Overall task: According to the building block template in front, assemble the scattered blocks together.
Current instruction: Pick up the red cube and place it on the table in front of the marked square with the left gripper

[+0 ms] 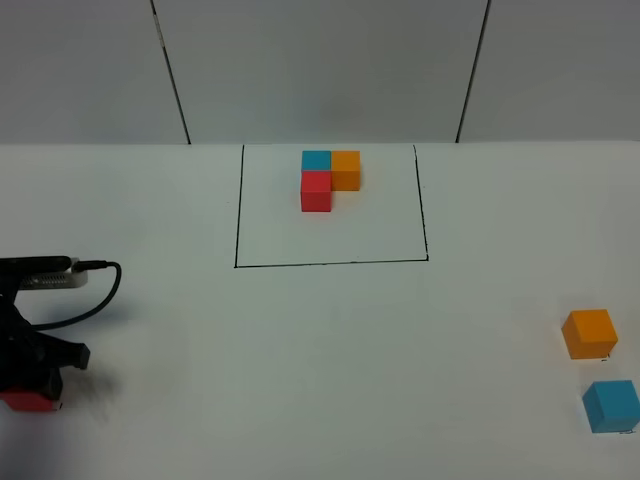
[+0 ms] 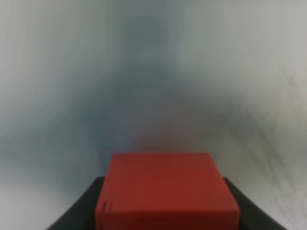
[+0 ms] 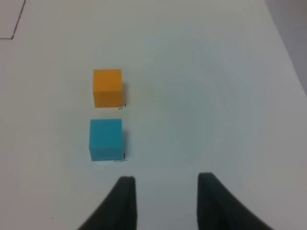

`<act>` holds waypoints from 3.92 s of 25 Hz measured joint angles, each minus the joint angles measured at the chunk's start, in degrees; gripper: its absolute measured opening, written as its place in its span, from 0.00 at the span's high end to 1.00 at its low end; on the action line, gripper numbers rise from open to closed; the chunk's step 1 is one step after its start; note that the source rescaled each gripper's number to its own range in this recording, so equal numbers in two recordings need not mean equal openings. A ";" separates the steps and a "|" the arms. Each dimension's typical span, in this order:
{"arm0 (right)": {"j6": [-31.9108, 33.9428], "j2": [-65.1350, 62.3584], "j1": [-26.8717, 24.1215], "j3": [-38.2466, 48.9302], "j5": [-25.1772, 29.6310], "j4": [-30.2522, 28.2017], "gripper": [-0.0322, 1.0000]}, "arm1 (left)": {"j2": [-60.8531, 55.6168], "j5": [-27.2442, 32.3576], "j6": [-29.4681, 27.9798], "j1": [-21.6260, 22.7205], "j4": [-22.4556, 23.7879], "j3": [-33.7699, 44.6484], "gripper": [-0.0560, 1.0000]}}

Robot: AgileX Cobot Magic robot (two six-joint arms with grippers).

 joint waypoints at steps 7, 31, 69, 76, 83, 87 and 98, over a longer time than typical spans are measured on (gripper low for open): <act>0.00 0.00 0.00 0.00 0.00 0.00 0.97 | -4.98 10.58 0.00 0.00 0.00 -6.94 0.95; 0.00 0.00 0.00 0.00 0.00 0.00 0.97 | -1.53 33.33 25.50 -18.57 0.48 -25.87 0.95; 0.00 0.00 0.00 0.00 0.00 0.00 0.97 | 11.00 21.76 49.25 -37.09 -7.49 -34.73 0.95; 0.00 0.00 0.00 0.00 0.00 0.00 0.97 | 13.08 22.81 48.79 -40.00 -3.40 -36.10 0.95; 0.00 0.00 0.00 0.00 0.00 0.00 0.97 | 16.27 24.11 47.22 -40.82 -2.62 -38.83 0.95; 0.00 0.00 0.00 0.00 0.00 0.00 0.97 | 18.10 25.36 46.61 -40.82 -2.49 -39.26 0.95; 0.00 0.00 0.00 0.00 0.00 0.00 0.97 | 19.42 25.60 46.42 -40.82 0.99 -39.28 0.95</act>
